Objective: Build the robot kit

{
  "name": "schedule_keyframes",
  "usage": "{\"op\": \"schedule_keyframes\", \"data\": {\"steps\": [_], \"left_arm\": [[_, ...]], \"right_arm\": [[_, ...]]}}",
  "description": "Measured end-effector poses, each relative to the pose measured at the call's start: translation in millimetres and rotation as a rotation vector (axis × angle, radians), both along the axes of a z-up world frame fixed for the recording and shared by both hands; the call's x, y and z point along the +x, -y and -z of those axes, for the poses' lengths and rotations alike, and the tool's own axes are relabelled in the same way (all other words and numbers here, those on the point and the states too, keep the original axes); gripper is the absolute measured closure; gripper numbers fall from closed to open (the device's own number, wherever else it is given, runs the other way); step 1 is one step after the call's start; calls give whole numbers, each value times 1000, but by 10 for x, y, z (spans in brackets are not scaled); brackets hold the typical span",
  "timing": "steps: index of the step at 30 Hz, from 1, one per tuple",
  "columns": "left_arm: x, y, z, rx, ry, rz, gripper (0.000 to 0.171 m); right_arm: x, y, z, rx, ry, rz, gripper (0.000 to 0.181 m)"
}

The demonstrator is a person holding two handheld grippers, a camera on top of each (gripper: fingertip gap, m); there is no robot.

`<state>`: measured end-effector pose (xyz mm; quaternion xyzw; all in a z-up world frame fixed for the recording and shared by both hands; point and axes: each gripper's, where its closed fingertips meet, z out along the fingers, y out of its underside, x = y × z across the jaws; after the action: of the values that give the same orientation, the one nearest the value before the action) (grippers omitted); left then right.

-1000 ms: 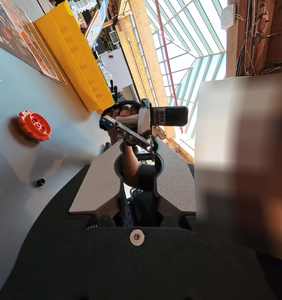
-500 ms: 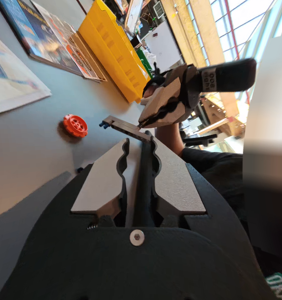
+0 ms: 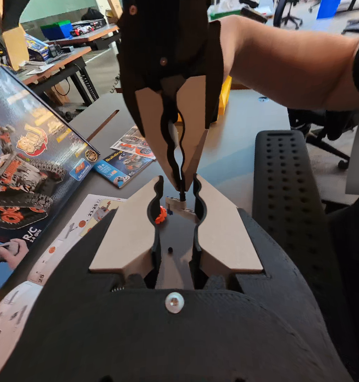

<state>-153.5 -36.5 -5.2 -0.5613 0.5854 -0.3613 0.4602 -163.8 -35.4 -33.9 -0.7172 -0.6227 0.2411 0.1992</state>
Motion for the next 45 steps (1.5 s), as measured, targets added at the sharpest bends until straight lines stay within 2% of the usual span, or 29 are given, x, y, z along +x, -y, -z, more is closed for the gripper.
{"op": "schedule_keyframes", "data": {"steps": [4,8,12,17,20,29,35,41,45], "left_arm": [[-32,81,-119,-15,-43,42,142],[-81,27,-165,-148,-102,74,120],[-91,67,-206,-284,-78,146,126],[-135,139,-322,-395,30,210,135],[-147,166,-310,-443,76,245,139],[-87,94,-318,-359,173,245,167],[-75,67,-264,-285,146,215,167],[-68,104,-273,-288,143,222,167],[-71,169,-255,-189,91,212,167]], "right_arm": [[-86,17,-16,33,-22,-17,178],[-145,54,-89,67,-84,-48,178],[-172,14,-230,120,-144,-50,178],[-165,17,-422,162,-210,-58,178],[-143,33,-490,200,-222,-68,178],[-101,52,-556,222,-253,-75,178],[-92,26,-507,203,-249,-57,178],[-84,59,-522,223,-268,-73,178],[-80,126,-528,261,-261,-108,178]]}}
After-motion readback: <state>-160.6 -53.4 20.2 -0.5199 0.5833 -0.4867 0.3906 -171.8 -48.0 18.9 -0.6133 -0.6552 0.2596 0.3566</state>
